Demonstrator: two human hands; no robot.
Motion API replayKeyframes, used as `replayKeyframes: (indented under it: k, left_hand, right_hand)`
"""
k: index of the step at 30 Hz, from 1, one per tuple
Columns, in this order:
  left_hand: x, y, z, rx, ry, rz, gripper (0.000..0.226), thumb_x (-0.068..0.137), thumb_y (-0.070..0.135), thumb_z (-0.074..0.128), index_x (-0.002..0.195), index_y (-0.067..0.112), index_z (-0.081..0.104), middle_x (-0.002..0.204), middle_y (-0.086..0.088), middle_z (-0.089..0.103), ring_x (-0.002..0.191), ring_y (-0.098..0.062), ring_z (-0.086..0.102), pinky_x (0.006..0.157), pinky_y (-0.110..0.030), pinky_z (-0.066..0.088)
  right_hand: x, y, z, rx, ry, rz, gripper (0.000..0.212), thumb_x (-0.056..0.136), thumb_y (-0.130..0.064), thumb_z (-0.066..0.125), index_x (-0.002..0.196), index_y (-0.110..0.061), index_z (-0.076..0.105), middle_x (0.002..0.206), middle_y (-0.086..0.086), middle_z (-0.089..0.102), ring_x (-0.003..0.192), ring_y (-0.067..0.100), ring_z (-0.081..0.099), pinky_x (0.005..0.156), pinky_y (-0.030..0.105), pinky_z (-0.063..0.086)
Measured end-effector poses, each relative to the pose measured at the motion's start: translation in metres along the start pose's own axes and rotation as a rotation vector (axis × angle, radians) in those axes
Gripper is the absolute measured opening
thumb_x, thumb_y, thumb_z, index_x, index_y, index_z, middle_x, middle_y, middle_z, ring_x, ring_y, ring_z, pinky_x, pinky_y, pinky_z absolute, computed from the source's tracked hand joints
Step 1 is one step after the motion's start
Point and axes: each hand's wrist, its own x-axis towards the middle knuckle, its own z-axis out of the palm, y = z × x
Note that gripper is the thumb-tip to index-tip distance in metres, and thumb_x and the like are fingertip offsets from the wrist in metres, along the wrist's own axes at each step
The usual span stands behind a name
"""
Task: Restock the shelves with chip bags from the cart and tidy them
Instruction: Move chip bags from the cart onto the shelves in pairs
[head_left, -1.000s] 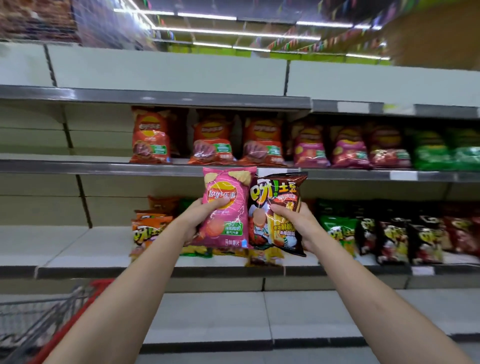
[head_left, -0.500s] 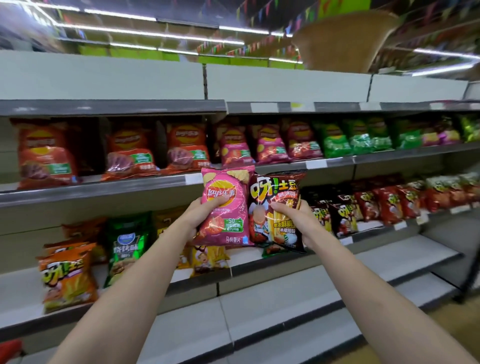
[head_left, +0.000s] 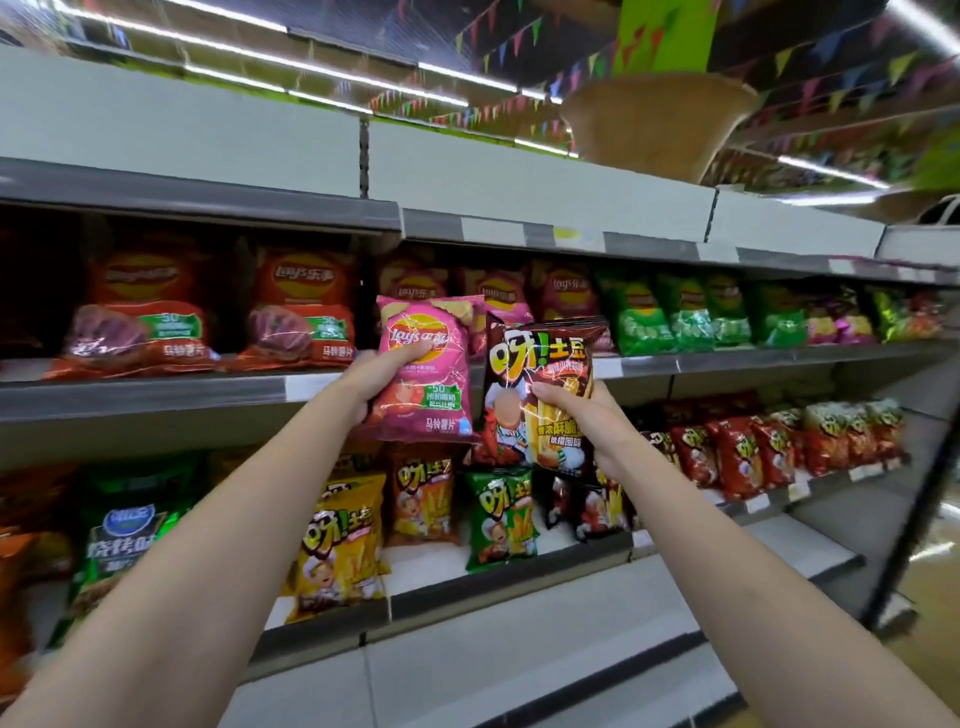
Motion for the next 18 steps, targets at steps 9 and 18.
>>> replayKeyframes:
  k: [9, 18]
  left_hand:
    - [0.076, 0.031, 0.011, 0.115, 0.144, 0.047, 0.063, 0.081, 0.042, 0.073, 0.126, 0.003, 0.051, 0.104, -0.012, 0.067, 0.072, -0.019, 0.064, 0.058, -0.029, 0.048]
    - [0.12, 0.036, 0.027, 0.244, 0.298, 0.11, 0.128, 0.048, 0.082, 0.07, 0.143, 0.004, 0.035, 0.14, -0.014, 0.05, 0.124, -0.032, 0.053, 0.101, -0.045, 0.046]
  right_hand:
    - [0.095, -0.014, -0.016, -0.004, -0.049, -0.016, 0.085, 0.055, -0.046, 0.086, 0.126, -0.014, 0.052, 0.107, 0.008, 0.071, 0.095, 0.027, 0.07, 0.089, 0.047, 0.055]
    - [0.144, 0.0, -0.014, 0.052, -0.065, -0.011, 0.059, 0.074, -0.032, 0.079, 0.124, -0.014, 0.054, 0.107, 0.008, 0.072, 0.096, 0.026, 0.07, 0.091, 0.046, 0.054]
